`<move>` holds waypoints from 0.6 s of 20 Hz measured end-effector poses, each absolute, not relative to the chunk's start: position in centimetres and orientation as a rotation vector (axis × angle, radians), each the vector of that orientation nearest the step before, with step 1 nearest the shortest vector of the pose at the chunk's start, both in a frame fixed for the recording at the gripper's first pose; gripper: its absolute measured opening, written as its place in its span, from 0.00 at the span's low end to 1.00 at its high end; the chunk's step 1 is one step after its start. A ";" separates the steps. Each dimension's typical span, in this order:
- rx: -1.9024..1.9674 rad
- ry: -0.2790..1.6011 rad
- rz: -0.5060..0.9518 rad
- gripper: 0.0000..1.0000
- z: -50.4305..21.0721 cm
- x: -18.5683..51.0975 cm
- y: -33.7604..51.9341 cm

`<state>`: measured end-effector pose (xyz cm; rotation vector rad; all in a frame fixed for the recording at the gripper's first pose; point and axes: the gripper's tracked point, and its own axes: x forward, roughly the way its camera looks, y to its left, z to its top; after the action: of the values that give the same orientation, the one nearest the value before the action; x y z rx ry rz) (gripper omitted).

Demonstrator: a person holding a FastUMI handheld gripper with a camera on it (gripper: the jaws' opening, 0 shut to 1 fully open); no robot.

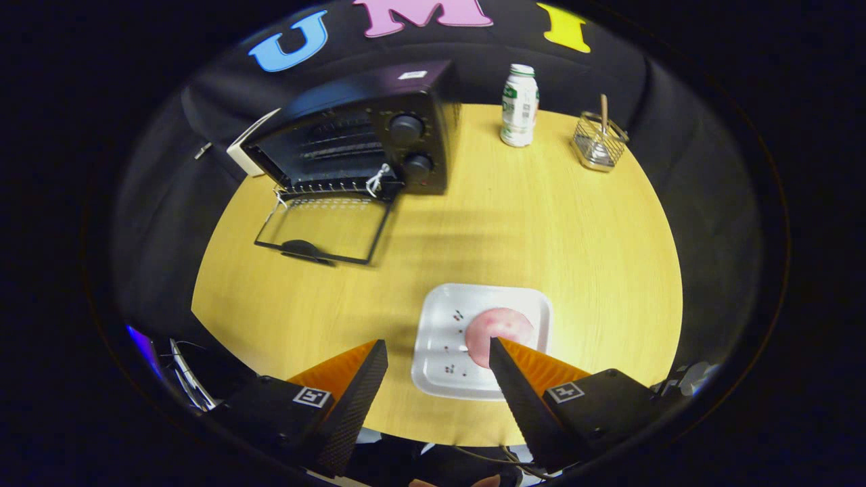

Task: Open the toaster oven, put the food inside, and close the toaster oven door.

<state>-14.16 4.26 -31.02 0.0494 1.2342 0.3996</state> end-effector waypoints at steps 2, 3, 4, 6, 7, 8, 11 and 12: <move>0.050 1.294 0.380 0.97 -32.4 -14.2 1.6; 0.049 1.321 0.371 0.95 -33.2 -14.0 0.4; 0.049 1.342 0.362 0.95 -33.7 -13.9 -0.7; 0.059 1.386 0.340 0.96 -35.3 -13.5 -2.6; 0.074 1.405 0.328 0.93 -36.0 -13.4 -3.1; 0.081 1.430 0.309 0.86 -36.6 -13.5 -4.0; 0.099 1.465 0.295 0.80 -39.0 -13.2 -4.8; 0.123 1.465 0.296 0.80 -39.4 -13.0 -4.6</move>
<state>-13.05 -4.59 -39.44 0.1232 1.4654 0.2963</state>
